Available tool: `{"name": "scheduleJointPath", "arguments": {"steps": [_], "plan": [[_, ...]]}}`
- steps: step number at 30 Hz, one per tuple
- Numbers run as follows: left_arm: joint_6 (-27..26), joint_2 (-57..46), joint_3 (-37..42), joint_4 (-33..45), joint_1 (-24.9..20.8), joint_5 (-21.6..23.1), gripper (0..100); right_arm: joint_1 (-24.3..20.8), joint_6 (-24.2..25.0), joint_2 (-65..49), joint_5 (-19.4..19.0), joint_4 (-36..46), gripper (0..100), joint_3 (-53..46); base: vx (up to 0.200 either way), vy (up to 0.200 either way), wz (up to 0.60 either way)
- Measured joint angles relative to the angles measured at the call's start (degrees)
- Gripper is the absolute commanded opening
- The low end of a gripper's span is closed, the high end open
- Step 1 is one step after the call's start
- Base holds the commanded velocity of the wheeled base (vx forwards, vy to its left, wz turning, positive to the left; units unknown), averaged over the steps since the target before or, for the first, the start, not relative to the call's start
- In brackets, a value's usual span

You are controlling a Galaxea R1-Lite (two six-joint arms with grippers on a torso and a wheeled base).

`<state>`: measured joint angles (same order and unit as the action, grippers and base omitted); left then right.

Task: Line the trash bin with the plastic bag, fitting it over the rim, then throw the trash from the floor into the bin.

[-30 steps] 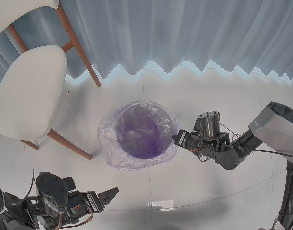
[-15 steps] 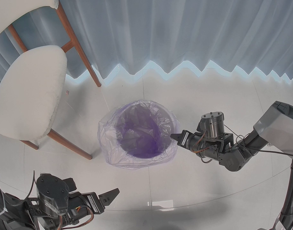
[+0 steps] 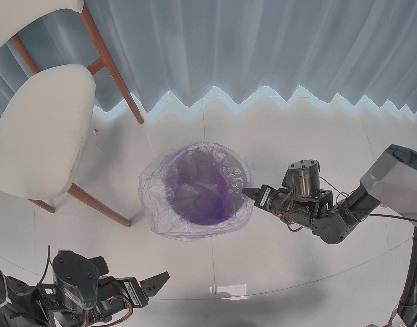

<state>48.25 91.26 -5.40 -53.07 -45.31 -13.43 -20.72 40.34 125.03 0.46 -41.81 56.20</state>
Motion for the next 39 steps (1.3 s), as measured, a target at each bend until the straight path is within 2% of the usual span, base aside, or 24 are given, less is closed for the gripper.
{"name": "scheduleJointPath", "arguments": {"steps": [10,16,26,39], "plan": [[0.0,0.0,0.1,0.0,-0.1,-0.1,100,-0.3,0.0,1.3,-0.1,-1.7,0,0.0,0.0,0.0,0.0],[0.1,0.0,0.4,0.0,-0.1,0.0,100,1.0,0.1,0.9,0.0,-1.8,0,-0.6,0.0,0.0,0.0],[0.1,0.2,0.4,0.0,-0.4,0.0,100,1.2,1.8,1.0,-0.1,-7.7,0,-2.0,0.0,0.0,0.0],[0.1,0.1,1.2,-0.1,-0.5,-0.4,100,2.6,2.0,3.9,-0.1,-7.9,0,-1.0,0.0,0.0,0.0]]}}
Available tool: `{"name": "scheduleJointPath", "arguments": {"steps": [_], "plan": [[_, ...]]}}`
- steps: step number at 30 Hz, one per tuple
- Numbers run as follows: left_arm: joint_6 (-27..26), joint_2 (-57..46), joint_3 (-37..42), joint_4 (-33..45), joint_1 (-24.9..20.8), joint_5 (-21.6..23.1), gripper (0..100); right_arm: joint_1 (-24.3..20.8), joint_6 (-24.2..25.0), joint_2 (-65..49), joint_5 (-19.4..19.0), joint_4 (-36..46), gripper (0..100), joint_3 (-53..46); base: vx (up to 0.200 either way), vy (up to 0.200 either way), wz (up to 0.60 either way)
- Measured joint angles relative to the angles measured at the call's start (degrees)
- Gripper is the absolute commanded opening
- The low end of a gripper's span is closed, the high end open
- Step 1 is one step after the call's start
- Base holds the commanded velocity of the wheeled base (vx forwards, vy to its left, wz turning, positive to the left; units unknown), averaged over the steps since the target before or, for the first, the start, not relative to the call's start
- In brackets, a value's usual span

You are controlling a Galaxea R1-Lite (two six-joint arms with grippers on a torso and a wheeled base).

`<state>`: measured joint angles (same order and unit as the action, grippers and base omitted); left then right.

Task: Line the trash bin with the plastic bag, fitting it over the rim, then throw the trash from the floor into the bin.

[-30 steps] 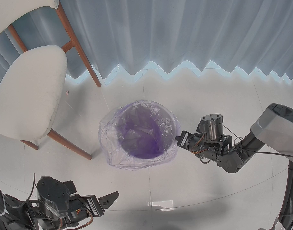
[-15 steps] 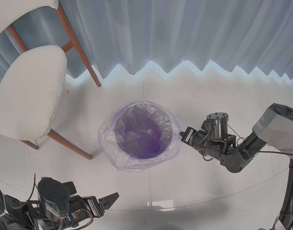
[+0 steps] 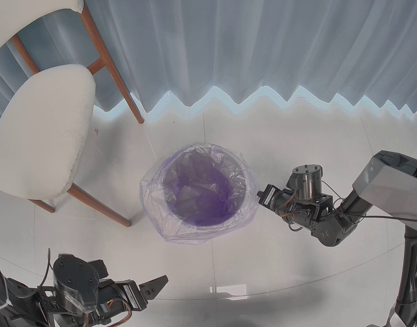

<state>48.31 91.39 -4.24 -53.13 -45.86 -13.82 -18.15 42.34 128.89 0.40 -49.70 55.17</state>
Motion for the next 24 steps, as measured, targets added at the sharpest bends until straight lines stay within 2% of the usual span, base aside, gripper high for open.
{"name": "scheduleJointPath", "arguments": {"steps": [4,11,18,19,24], "plan": [[0.0,-0.1,0.6,-2.1,0.1,-0.3,100,0.1,0.0,2.6,0.0,0.0,0,2.3,0.0,0.0,0.0],[0.3,-0.6,3.0,-12.0,0.2,-0.1,100,0.1,-0.6,7.7,0.1,0.4,0,6.7,0.0,0.0,0.0],[4.1,-1.1,3.2,-21.2,-0.1,-0.2,100,0.1,-1.9,12.2,1.0,0.7,0,9.5,0.0,0.0,0.0],[4.8,-1.2,3.2,-22.7,-0.1,-0.3,100,0.1,-2.0,12.7,1.1,0.6,100,9.7,0.0,0.0,0.0],[8.3,-1.3,3.2,-29.4,0.0,-2.4,100,0.1,-2.4,14.1,1.5,0.4,100,10.1,0.0,0.0,0.0]]}}
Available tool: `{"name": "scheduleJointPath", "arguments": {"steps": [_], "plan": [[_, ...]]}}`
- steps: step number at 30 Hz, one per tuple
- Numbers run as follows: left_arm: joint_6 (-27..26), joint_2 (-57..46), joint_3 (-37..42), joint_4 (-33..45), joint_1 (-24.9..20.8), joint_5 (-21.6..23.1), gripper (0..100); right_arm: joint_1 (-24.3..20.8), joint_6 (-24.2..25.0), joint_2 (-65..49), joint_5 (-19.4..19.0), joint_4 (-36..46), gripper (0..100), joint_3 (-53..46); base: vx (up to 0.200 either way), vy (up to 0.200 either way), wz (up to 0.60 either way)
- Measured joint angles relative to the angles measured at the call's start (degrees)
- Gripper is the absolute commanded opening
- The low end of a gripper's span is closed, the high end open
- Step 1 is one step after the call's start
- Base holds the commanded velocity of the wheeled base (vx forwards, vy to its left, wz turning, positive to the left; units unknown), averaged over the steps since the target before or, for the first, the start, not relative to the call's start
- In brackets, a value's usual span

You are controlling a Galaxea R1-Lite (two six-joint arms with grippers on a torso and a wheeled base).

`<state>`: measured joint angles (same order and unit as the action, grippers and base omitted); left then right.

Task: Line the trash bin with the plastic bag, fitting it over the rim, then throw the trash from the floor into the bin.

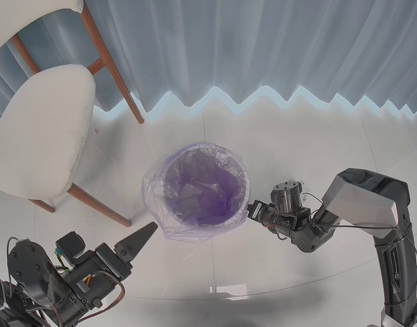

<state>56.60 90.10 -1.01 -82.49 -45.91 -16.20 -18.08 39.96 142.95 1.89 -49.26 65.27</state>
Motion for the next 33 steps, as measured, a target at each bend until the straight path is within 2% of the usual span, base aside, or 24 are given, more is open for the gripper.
{"name": "scheduleJointPath", "arguments": {"steps": [3,7,11,16,21,24,28,33], "plan": [[2.3,-0.2,0.0,-3.1,-0.3,-1.9,100,0.0,0.4,-0.6,0.0,-0.2,100,-0.7,0.0,0.0,0.0],[5.6,-1.2,0.0,-3.6,-1.2,-4.1,100,0.0,1.0,-3.7,0.0,-0.3,100,-4.1,0.0,0.0,0.0],[7.4,-2.4,0.0,-3.7,-1.8,-4.5,100,0.0,1.2,-7.7,0.0,-0.4,100,-8.7,0.0,0.0,0.0],[7.9,-3.0,0.0,-3.4,-0.7,-2.9,100,0.5,1.4,-15.6,0.0,-0.4,100,-17.4,0.0,0.0,0.0],[7.6,-1.3,0.0,-2.6,4.0,1.7,100,1.5,1.4,-27.0,0.0,-0.3,100,-26.4,0.0,0.0,0.0],[6.1,0.8,0.0,-1.1,6.2,4.9,100,2.0,1.4,-34.2,0.0,-0.1,100,-31.9,0.0,0.0,0.0],[1.4,5.8,-0.7,2.2,8.7,8.2,100,3.0,1.2,-43.9,0.0,0.1,100,-39.7,0.0,0.0,0.0],[-4.7,12.7,-6.6,8.4,11.1,10.1,100,4.3,1.0,-52.7,0.2,0.0,100,-46.1,0.0,0.0,0.0]]}}
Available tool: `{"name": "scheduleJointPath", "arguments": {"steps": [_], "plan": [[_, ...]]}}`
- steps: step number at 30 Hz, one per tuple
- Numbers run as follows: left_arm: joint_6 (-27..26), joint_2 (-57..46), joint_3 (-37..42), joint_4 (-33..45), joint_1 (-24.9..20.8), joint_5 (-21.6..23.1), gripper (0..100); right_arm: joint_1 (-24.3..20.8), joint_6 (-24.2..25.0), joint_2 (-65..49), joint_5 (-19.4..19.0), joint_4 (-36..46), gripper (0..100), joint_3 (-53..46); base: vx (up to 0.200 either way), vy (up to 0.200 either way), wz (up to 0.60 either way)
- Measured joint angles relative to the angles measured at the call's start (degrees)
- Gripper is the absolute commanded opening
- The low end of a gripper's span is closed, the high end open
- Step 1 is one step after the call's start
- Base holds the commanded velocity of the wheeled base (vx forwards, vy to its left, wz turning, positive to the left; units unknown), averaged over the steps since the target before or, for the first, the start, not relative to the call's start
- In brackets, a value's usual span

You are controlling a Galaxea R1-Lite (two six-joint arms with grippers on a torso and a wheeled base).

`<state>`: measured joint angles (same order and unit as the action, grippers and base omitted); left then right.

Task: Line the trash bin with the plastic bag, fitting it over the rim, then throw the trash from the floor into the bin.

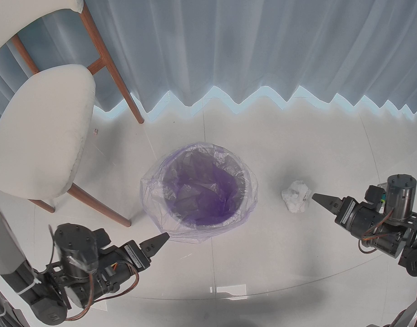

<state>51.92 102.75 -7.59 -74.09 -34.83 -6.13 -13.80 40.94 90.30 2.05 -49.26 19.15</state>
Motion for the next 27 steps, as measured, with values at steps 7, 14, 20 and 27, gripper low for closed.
{"name": "scheduleJointPath", "arguments": {"steps": [7,14,20,27], "plan": [[-3.1,5.7,-10.9,11.4,1.8,1.0,100,0.9,-0.2,-7.2,0.7,-0.1,100,-3.6,0.0,0.0,0.0],[-3.4,9.0,-20.1,17.7,4.6,1.2,100,2.3,0.0,-10.0,0.8,-0.2,100,-4.7,0.0,0.0,0.0],[-2.5,10.6,-20.9,18.0,6.4,1.3,0,2.6,0.1,-10.6,0.5,-0.3,100,-5.9,0.0,0.0,0.0],[-2.1,11.4,-18.5,17.3,6.8,1.4,0,2.7,0.0,-10.6,-0.3,-0.1,100,-6.2,0.0,0.0,0.0]]}}
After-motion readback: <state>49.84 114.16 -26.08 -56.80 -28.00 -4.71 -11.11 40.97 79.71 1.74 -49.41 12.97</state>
